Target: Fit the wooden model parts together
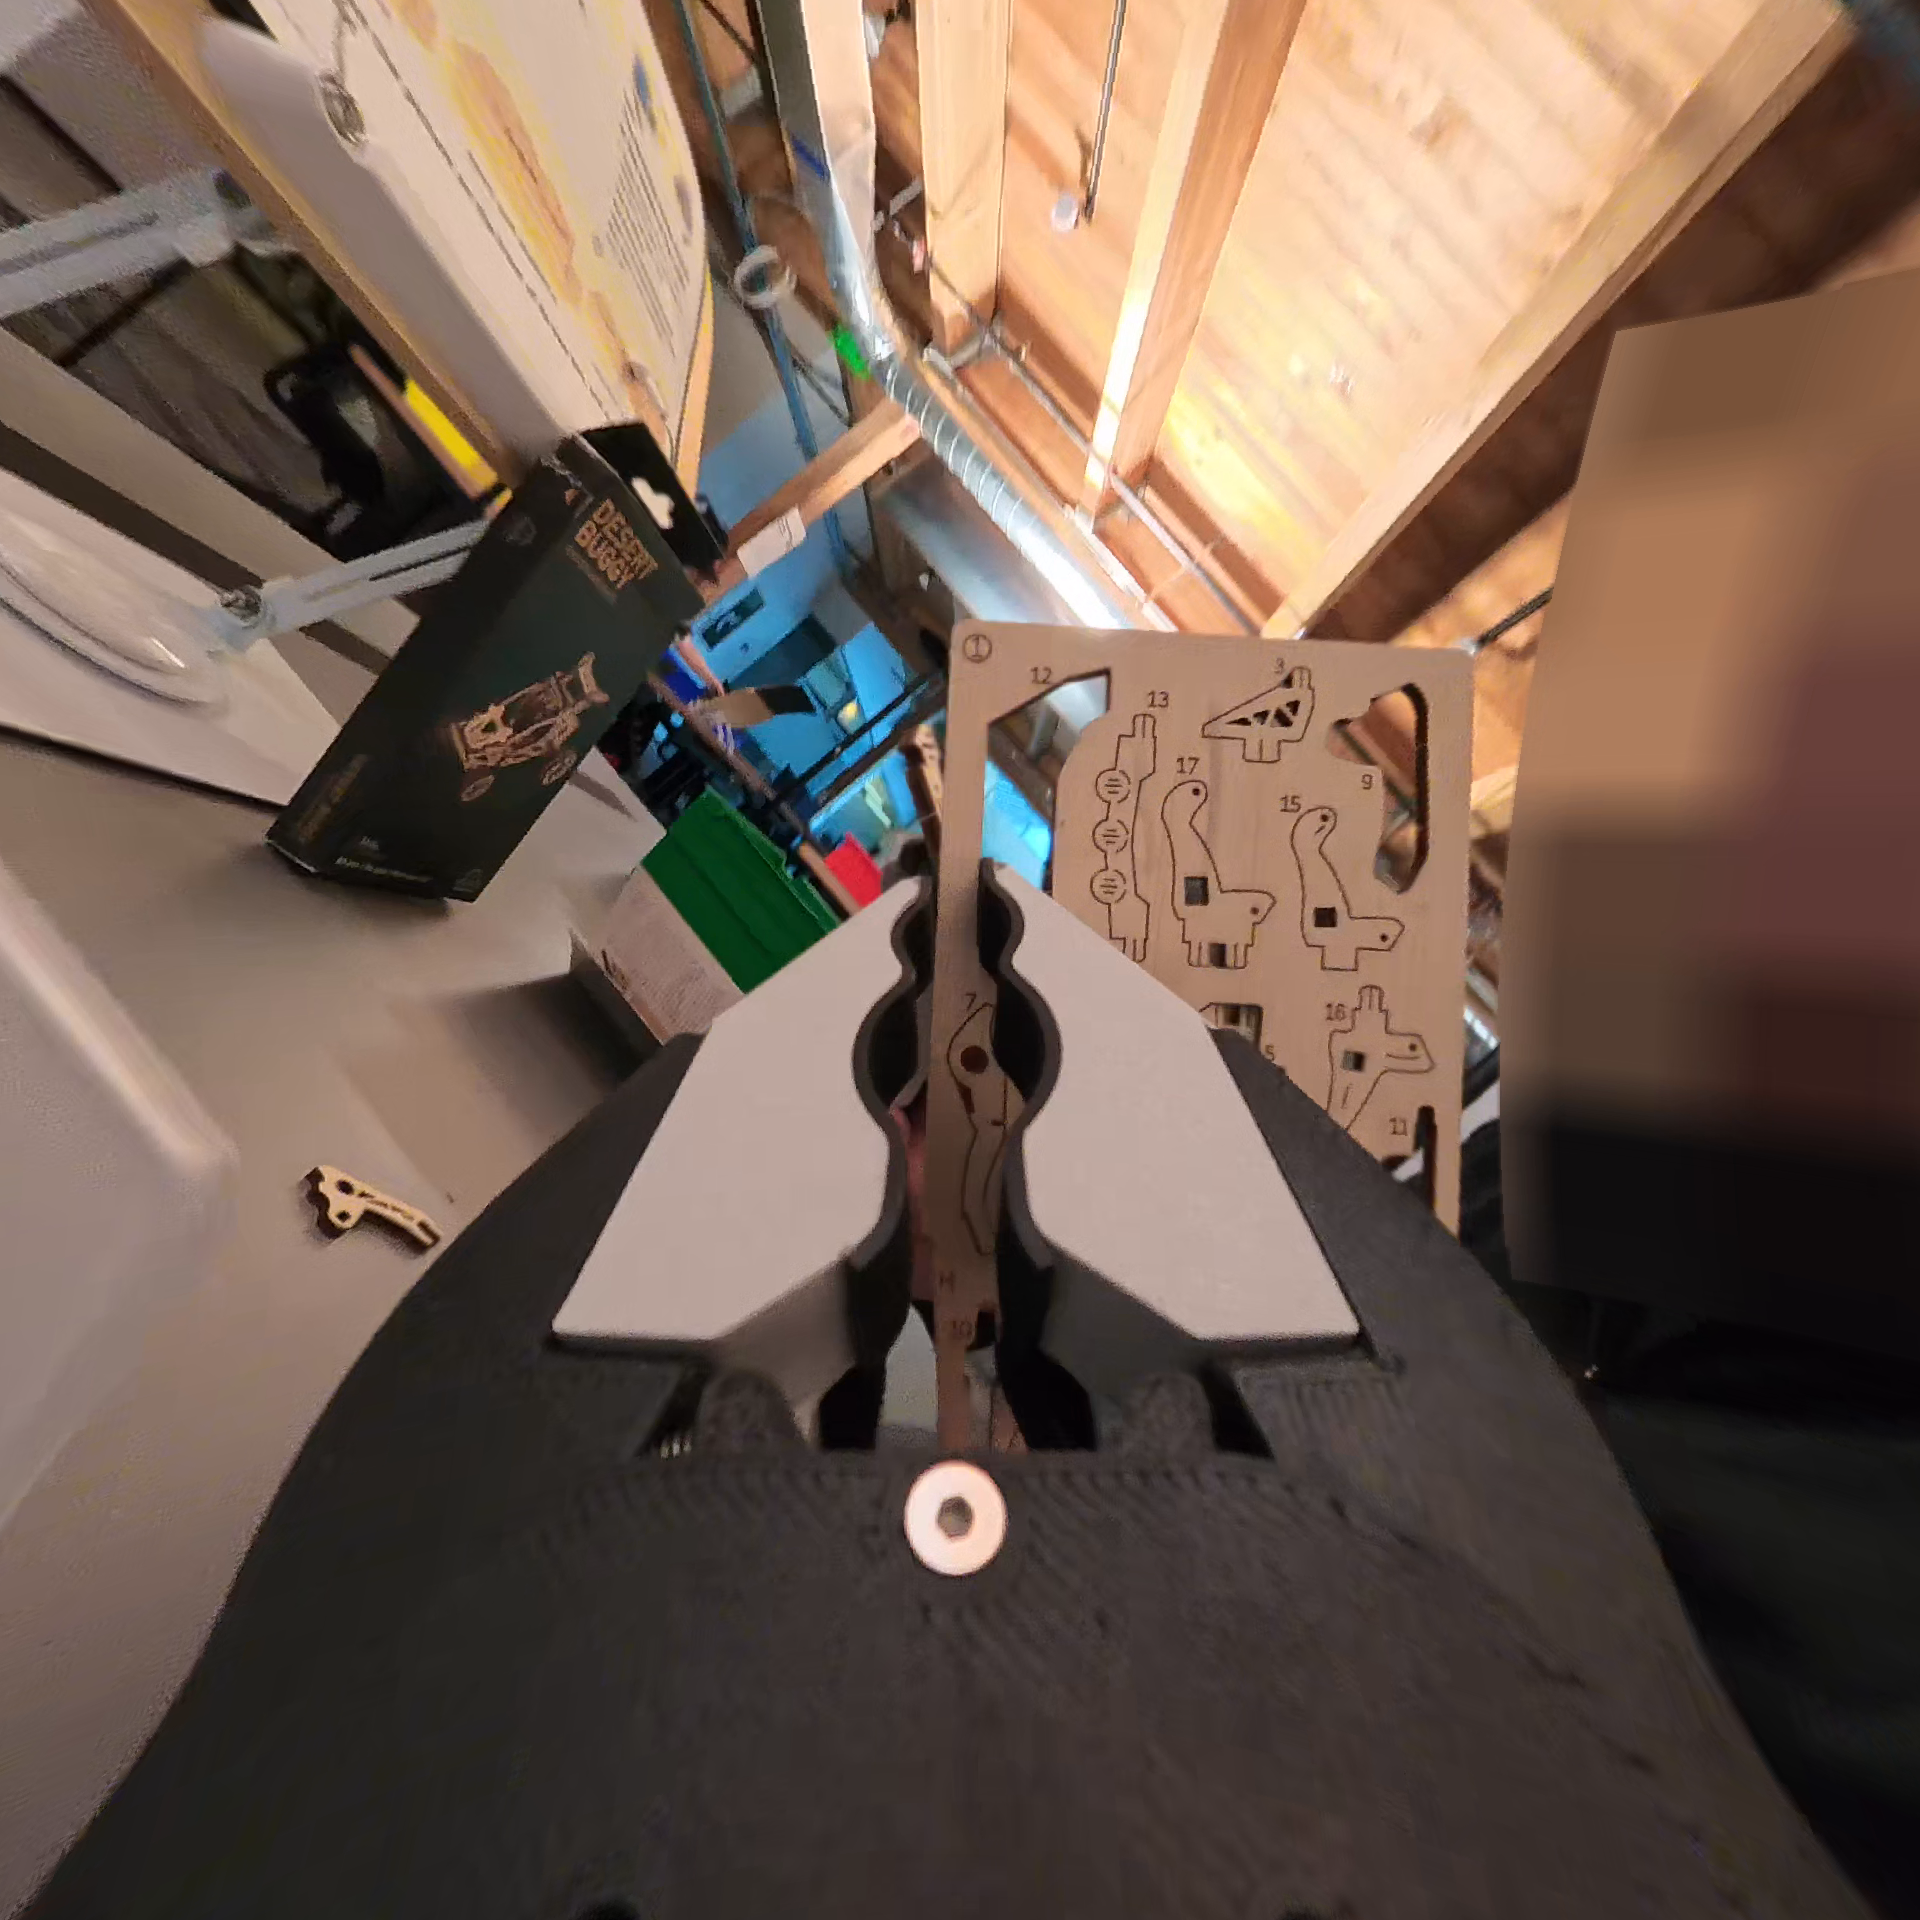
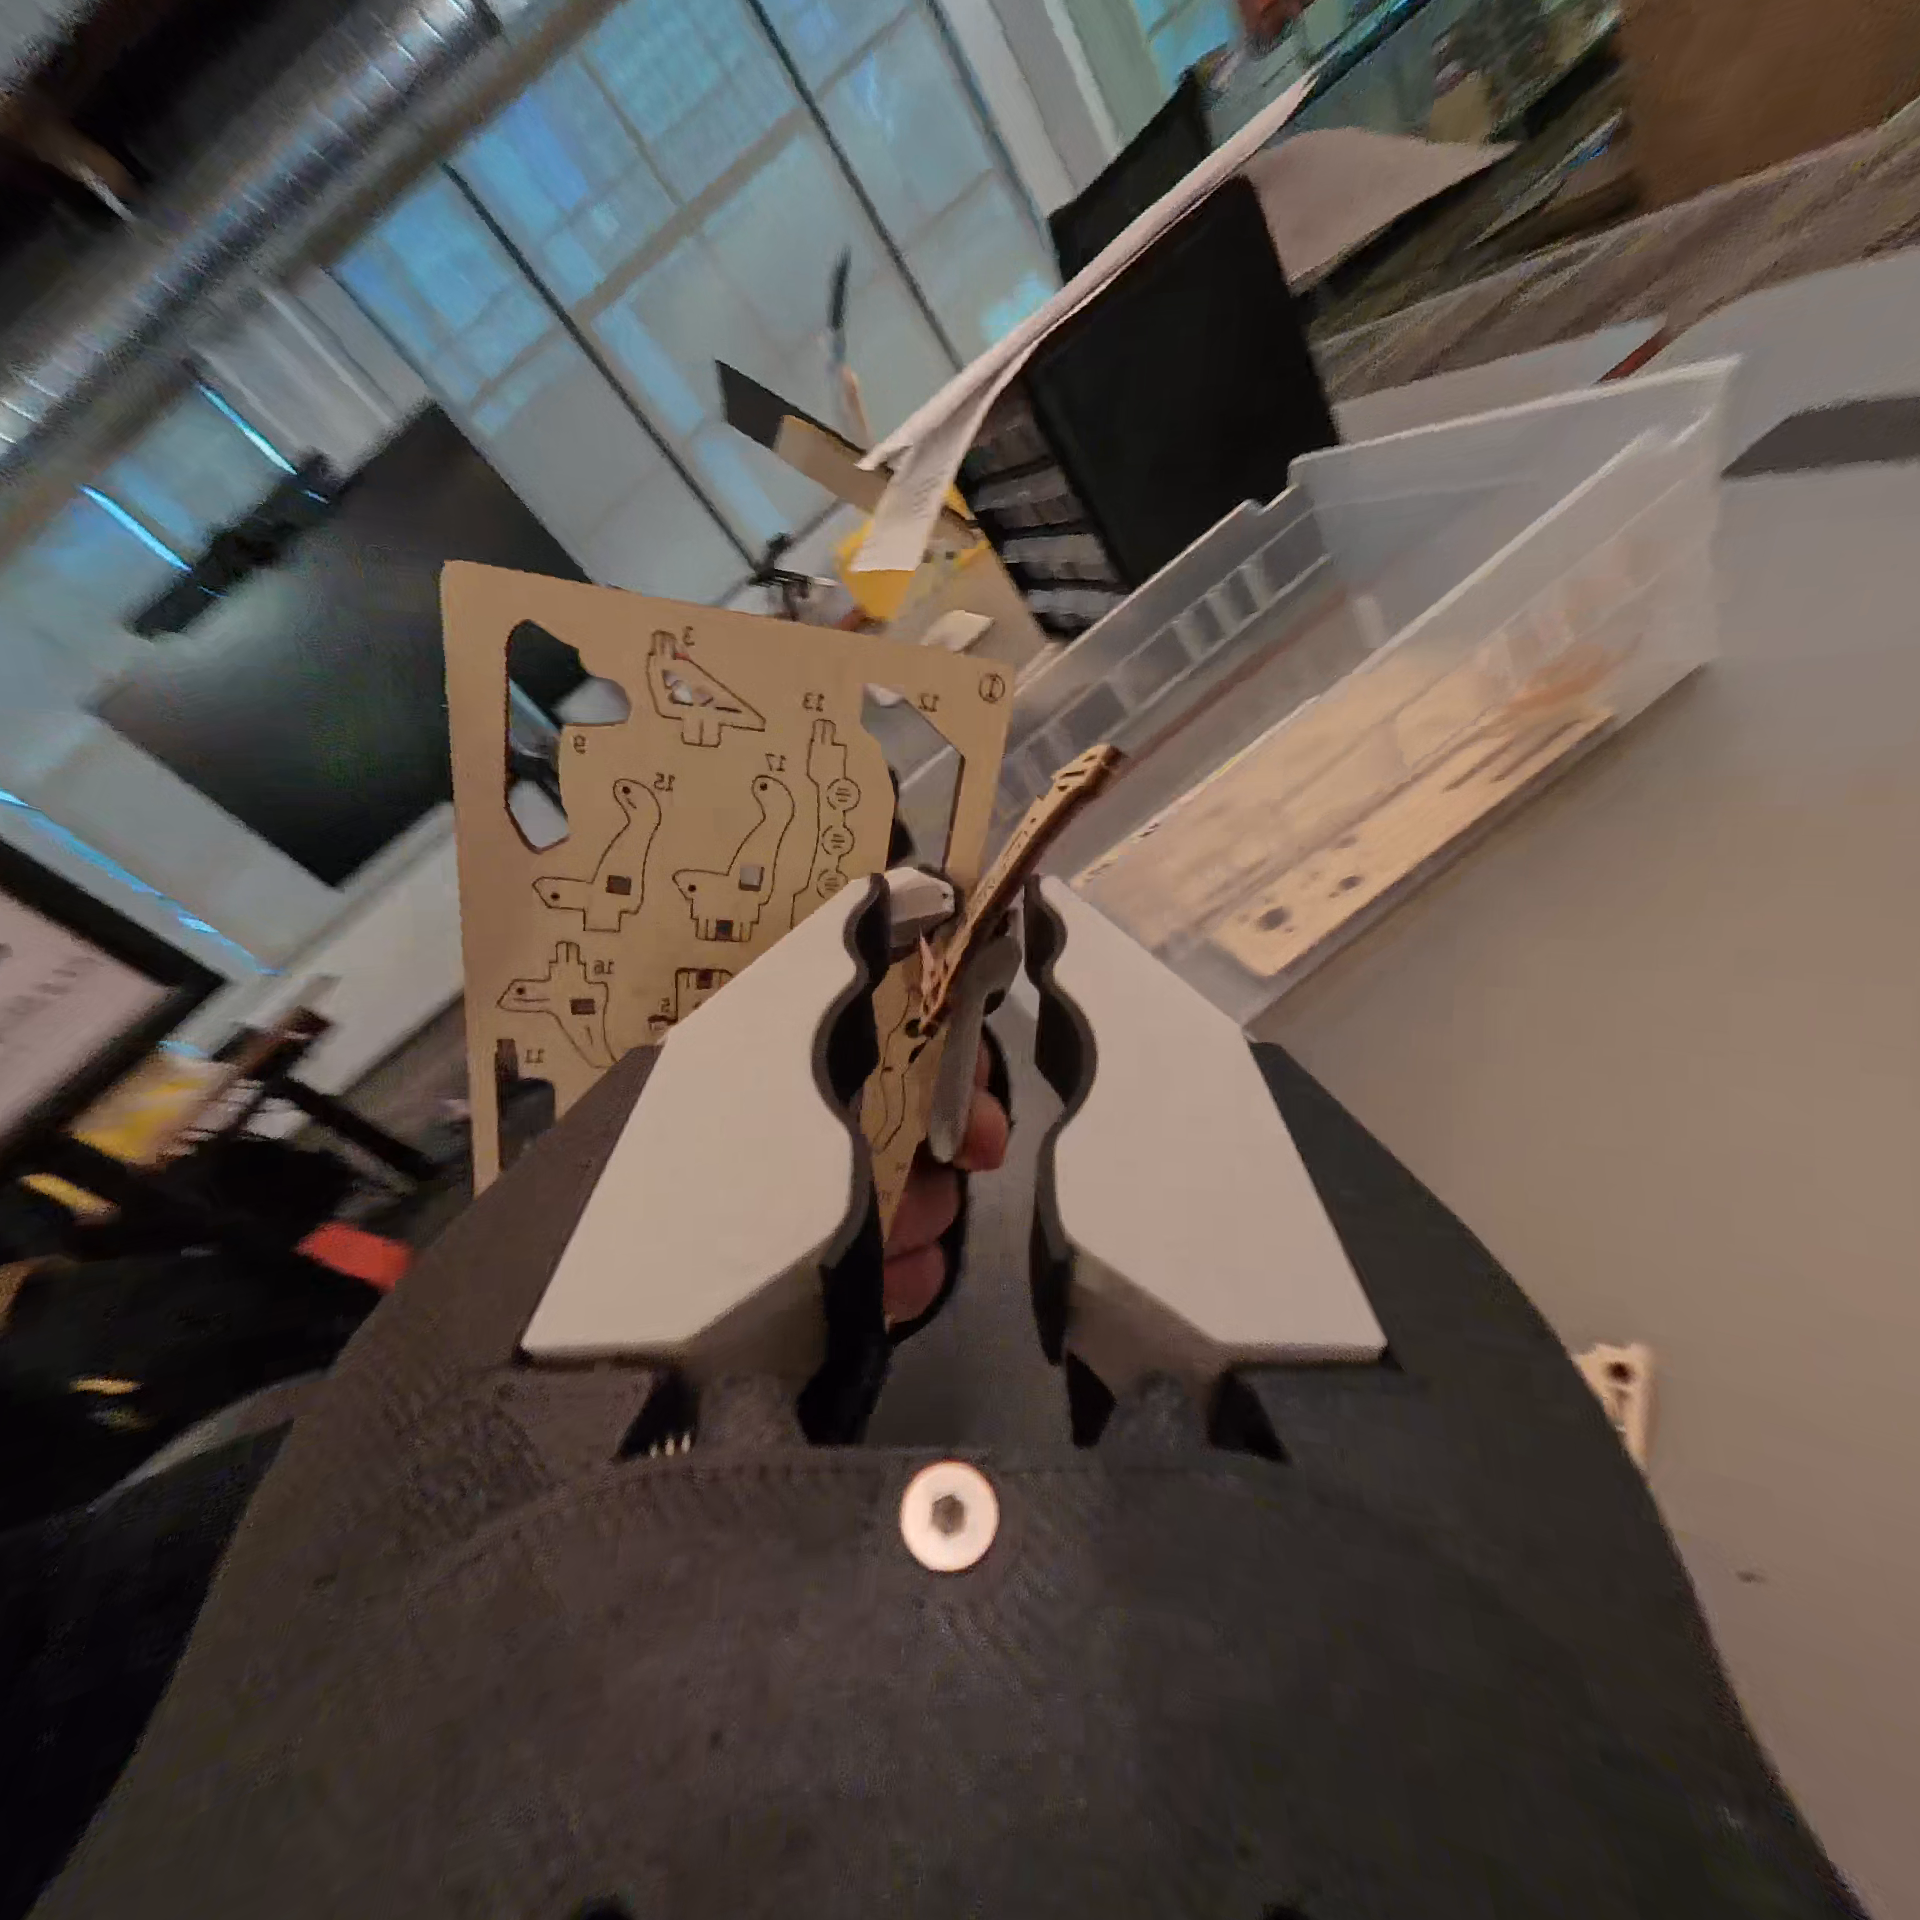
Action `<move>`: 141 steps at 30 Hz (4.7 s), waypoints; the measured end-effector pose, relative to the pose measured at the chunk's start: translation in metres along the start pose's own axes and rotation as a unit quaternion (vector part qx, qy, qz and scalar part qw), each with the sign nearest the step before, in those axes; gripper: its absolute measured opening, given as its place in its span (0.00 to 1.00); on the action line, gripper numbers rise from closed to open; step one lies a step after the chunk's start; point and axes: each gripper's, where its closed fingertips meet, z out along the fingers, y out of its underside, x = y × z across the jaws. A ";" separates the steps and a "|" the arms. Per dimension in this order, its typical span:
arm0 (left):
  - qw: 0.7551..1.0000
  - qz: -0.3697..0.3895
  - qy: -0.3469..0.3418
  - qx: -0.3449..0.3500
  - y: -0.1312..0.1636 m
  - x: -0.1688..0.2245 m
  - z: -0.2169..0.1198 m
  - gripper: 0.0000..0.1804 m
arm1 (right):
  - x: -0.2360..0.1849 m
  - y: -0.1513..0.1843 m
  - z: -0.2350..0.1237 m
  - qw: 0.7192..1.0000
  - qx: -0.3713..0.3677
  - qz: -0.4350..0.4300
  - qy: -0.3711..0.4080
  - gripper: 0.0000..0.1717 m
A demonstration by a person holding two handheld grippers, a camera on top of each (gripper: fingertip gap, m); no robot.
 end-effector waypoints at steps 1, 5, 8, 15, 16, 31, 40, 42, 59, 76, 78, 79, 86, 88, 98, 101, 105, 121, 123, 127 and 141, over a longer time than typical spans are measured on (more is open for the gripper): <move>1.000 -0.005 0.007 0.015 0.000 0.000 -0.001 0.03 | 0.000 0.000 0.001 1.000 -0.001 -0.016 0.009 0.12; 0.999 -0.010 0.024 0.024 0.007 -0.001 -0.001 0.03 | 0.006 0.002 0.005 0.999 -0.009 -0.029 0.034 0.11; 1.000 -0.004 0.019 0.021 0.008 -0.002 -0.003 0.04 | 0.003 0.003 0.004 0.999 -0.009 -0.029 0.025 0.03; 0.999 0.004 0.014 0.039 -0.001 -0.002 -0.013 0.04 | 0.008 0.001 0.001 0.999 0.001 0.043 -0.017 0.00; 0.999 0.011 0.006 0.040 -0.003 -0.002 -0.015 0.03 | 0.011 0.002 0.000 0.999 0.000 0.047 -0.016 0.00; 0.991 0.107 -0.082 0.017 -0.031 0.033 -0.056 0.01 | 0.052 -0.034 -0.038 0.985 0.071 0.155 -0.026 0.00; 0.975 0.105 -0.188 -0.059 -0.001 0.000 -0.054 0.00 | 0.040 -0.052 -0.055 0.964 0.114 0.214 -0.105 0.00; 0.963 0.119 -0.227 -0.087 0.009 -0.012 -0.056 0.01 | 0.038 -0.055 -0.059 0.958 0.122 0.227 -0.122 0.00; 0.872 0.376 -0.288 -0.121 0.006 0.033 0.005 0.25 | -0.003 -0.055 -0.056 0.982 0.105 0.103 -0.115 0.01; 0.871 0.383 -0.284 -0.116 0.019 0.048 0.049 0.06 | -0.031 -0.062 -0.054 0.990 0.112 -0.067 -0.051 0.00; 0.873 0.379 -0.285 -0.117 0.019 0.047 0.049 0.05 | -0.031 -0.063 -0.054 0.990 0.112 -0.065 -0.050 0.00; 0.876 0.375 -0.281 -0.116 0.019 0.048 0.049 0.05 | -0.031 -0.063 -0.054 0.990 0.113 -0.062 -0.051 0.00; 0.883 0.369 -0.272 -0.104 0.016 0.050 0.046 0.00 | -0.023 -0.063 -0.054 0.991 0.114 -0.039 -0.051 0.00; 0.883 0.370 -0.270 -0.103 0.016 0.051 0.047 0.04 | -0.023 -0.062 -0.054 0.991 0.114 -0.034 -0.053 0.00; 0.938 0.258 -0.211 -0.097 0.024 0.045 0.055 0.09 | -0.023 -0.064 -0.057 0.965 0.137 0.151 -0.166 0.00; 0.958 0.215 -0.166 -0.089 0.026 0.051 0.057 0.02 | -0.024 -0.064 -0.059 0.955 0.144 0.179 -0.189 0.01; 0.976 0.173 -0.114 -0.069 0.025 0.060 0.057 0.01 | -0.030 -0.066 -0.062 0.949 0.147 0.184 -0.207 0.01; 0.982 0.128 -0.094 -0.106 0.027 0.061 0.043 0.02 | -0.028 -0.069 -0.068 0.965 0.130 0.139 -0.177 0.00; 0.985 0.116 -0.082 -0.096 0.025 0.062 0.040 0.08 | -0.024 -0.073 -0.071 0.958 0.148 0.168 -0.180 0.00; 0.988 0.102 -0.075 -0.084 0.024 0.061 0.034 0.09 | -0.018 -0.072 -0.073 0.952 0.155 0.194 -0.177 0.00; 0.989 0.105 -0.061 -0.079 0.028 0.063 0.045 0.06 | -0.031 -0.075 -0.072 0.962 0.151 0.154 -0.170 0.00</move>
